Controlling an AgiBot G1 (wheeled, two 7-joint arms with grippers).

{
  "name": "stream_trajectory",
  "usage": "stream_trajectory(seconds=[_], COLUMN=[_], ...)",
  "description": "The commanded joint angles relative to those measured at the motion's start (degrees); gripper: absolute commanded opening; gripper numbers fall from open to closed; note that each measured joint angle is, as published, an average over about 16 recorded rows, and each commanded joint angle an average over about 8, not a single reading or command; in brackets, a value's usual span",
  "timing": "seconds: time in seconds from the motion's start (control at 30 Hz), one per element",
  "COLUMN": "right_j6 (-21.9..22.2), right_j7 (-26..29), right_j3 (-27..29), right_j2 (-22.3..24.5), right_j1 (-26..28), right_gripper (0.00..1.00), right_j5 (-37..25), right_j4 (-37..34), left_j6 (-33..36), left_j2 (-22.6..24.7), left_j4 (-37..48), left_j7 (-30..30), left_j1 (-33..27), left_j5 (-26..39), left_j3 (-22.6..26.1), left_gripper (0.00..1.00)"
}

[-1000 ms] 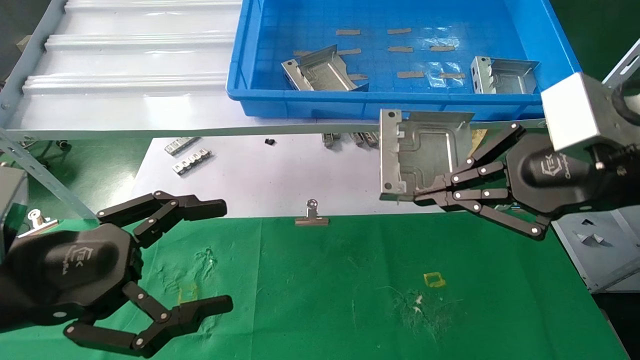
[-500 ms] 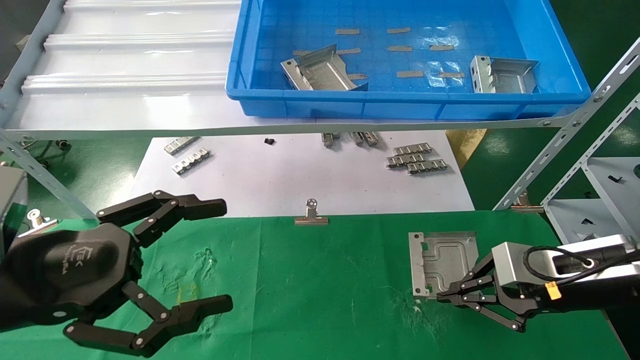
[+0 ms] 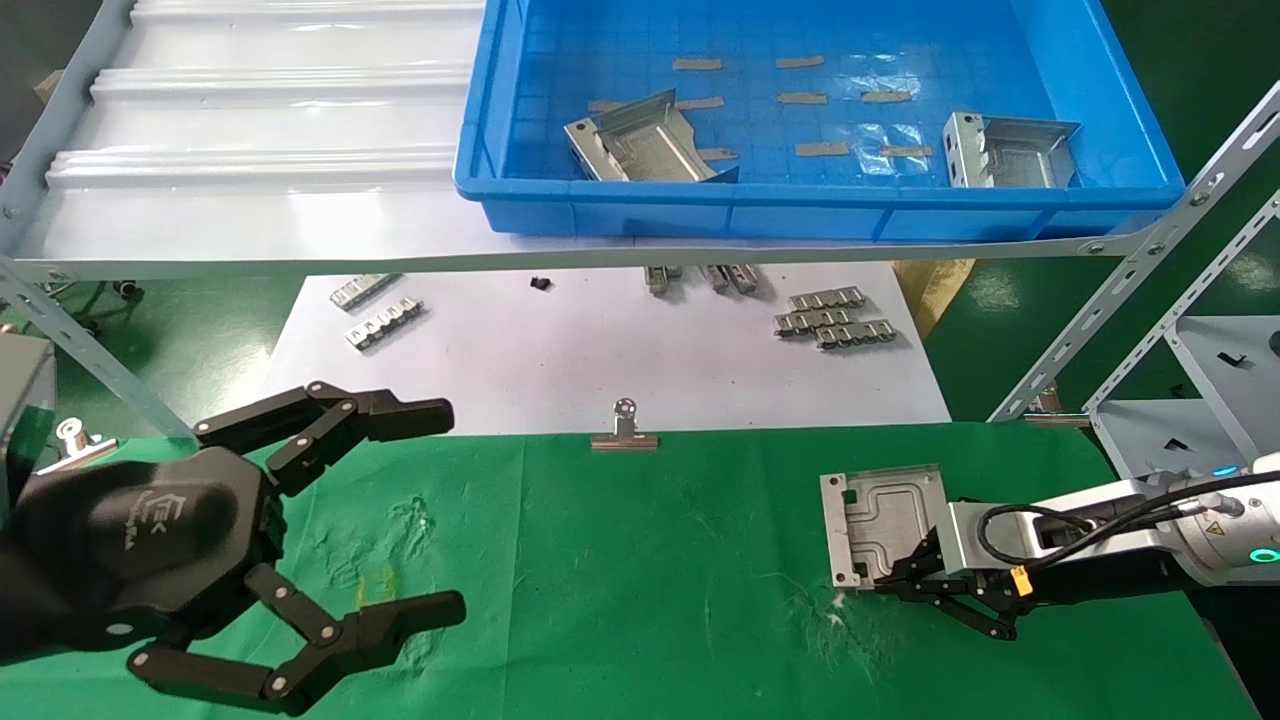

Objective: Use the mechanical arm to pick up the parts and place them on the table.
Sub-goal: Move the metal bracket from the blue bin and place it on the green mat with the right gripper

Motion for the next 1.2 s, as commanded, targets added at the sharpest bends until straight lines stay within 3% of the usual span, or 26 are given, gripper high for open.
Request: stream_trajectory(seconds=[0.03,0.2,0.27,0.53,0.8,1.0,1.2], right_j6=[-0.15,-0.01,0.34,0.75,-4.22,-8.8,-9.92], right_j7=[-1.42,-4.29,-5.46,-8.91,-9.64,-6.25,-2.0], right_j3=[-0.02,-0.16,-0.33,-0.34,1.18,4.91,8.0], right_j2=[-1.02,-2.53,-3.01,-3.89,-2.96,-2.1,-1.41], right_j1=[0.24,0.39,0.58,1.35,3.71,3.52,1.38], right_gripper=[0.2,0.82,0.99,1.0,1.0,1.0,1.0], right_j5=[-0.08,-0.38,-0.71,-0.92,1.44,7.86,13.93], right_j4=[-2.48,-6.27,-7.36,-10.52,-12.16,-12.1,-9.98], left_j6=[0.0,0.0,0.0,0.0,0.0,0.0,-0.01], left_j2=[0.0,0.0,0.0,0.0,0.0,0.0,0.0], left_j4=[0.0,0.0,0.0,0.0,0.0,0.0,0.01], left_j7=[0.0,0.0,0.0,0.0,0.0,0.0,0.0], left_j1=[0.0,0.0,0.0,0.0,0.0,0.0,0.01], left_j5=[0.0,0.0,0.0,0.0,0.0,0.0,0.0], left_j3=[0.0,0.0,0.0,0.0,0.0,0.0,0.0], left_gripper=[1.0,1.0,1.0,1.0,1.0,1.0,1.0])
